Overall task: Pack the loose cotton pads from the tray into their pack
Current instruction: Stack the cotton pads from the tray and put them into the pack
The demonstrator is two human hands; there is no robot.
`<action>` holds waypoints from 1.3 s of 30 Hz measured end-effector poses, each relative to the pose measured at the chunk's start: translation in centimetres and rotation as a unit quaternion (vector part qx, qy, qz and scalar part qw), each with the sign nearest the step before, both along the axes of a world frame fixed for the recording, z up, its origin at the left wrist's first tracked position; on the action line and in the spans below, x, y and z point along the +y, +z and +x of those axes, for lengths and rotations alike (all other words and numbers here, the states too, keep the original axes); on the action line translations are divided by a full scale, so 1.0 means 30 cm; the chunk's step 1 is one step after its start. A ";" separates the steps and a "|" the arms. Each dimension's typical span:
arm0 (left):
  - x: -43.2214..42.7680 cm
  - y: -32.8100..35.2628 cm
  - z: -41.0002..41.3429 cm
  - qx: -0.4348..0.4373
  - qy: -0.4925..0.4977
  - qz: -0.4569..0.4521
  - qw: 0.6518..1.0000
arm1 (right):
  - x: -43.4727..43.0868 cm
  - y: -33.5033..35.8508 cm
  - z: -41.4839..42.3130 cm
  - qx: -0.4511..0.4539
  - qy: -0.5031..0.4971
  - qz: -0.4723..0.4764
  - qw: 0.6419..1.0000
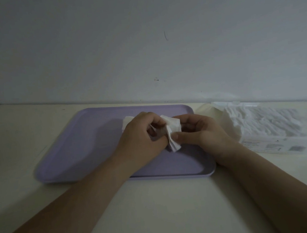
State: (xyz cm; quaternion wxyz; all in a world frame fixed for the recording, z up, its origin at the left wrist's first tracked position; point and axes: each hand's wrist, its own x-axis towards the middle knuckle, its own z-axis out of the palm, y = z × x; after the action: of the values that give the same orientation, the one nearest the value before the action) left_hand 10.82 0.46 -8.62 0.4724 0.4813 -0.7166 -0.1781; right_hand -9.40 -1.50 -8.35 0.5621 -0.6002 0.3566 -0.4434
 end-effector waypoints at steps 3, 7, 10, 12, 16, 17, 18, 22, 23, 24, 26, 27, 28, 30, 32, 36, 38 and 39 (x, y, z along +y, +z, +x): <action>0.004 0.006 0.001 -0.008 -0.011 -0.005 1.000 | 0.003 -0.001 0.003 -0.001 -0.009 -0.009 1.000; 0.005 0.010 -0.003 -0.005 -0.021 -0.003 1.000 | -0.008 -0.011 0.004 0.013 -0.023 -0.019 0.999; 0.006 0.011 -0.005 -0.019 -0.035 -0.034 0.999 | -0.009 -0.015 0.004 0.017 -0.026 -0.019 0.999; 0.008 0.016 -0.011 -0.040 -0.045 -0.062 0.996 | -0.007 -0.013 0.003 0.014 -0.025 -0.020 0.999; 0.015 0.021 -0.010 -0.020 -0.042 -0.068 0.997 | -0.012 -0.017 0.005 -0.002 -0.058 -0.027 0.998; 0.017 0.023 -0.007 -0.004 -0.043 -0.054 0.998 | -0.014 -0.019 0.005 -0.008 -0.072 -0.032 0.997; 0.017 0.023 -0.003 0.015 -0.043 -0.030 0.999 | -0.017 -0.021 0.006 -0.013 -0.083 -0.036 0.996; 0.008 0.022 0.008 0.077 -0.052 0.074 0.993 | -0.029 -0.032 0.003 -0.011 -0.066 -0.043 0.997; 0.005 0.018 0.010 0.083 -0.057 0.094 0.990 | -0.029 -0.033 0.003 -0.009 -0.057 -0.042 0.997; 0.002 0.015 0.014 0.086 -0.060 0.108 0.989 | -0.030 -0.033 0.001 -0.009 -0.050 -0.041 0.998; -0.004 0.010 0.017 0.084 -0.062 0.124 0.987 | -0.030 -0.032 -0.002 -0.009 -0.043 -0.038 0.998; -0.006 0.008 0.018 0.080 -0.061 0.127 0.987 | -0.030 -0.032 -0.002 -0.007 -0.039 -0.034 0.999; -0.008 0.004 0.017 0.077 -0.059 0.127 0.987 | -0.030 -0.033 -0.001 -0.003 -0.037 -0.032 0.999; -0.012 0.000 0.015 0.082 -0.046 0.122 0.988 | -0.034 -0.037 -0.001 0.005 -0.040 -0.035 0.999; -0.017 -0.003 0.016 0.085 -0.034 0.122 0.988 | -0.031 -0.027 -0.001 0.001 -0.042 -0.023 0.999; -0.022 -0.010 0.016 0.075 -0.020 0.116 0.990 | -0.016 -0.005 -0.013 0.013 0.006 0.009 1.000; -0.021 -0.009 0.013 0.075 -0.014 0.109 0.991 | -0.009 -0.011 -0.009 0.067 -0.008 -0.037 0.997; -0.020 -0.007 0.013 0.076 -0.011 0.106 0.991 | -0.008 -0.014 -0.005 0.100 -0.033 -0.070 0.992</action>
State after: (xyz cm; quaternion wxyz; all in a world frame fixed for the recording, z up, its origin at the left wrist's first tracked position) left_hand 11.21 -0.14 -8.84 0.4699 0.5061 -0.6605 -0.2945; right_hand -9.55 -1.73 -8.76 0.4648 -0.6674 0.3989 -0.4235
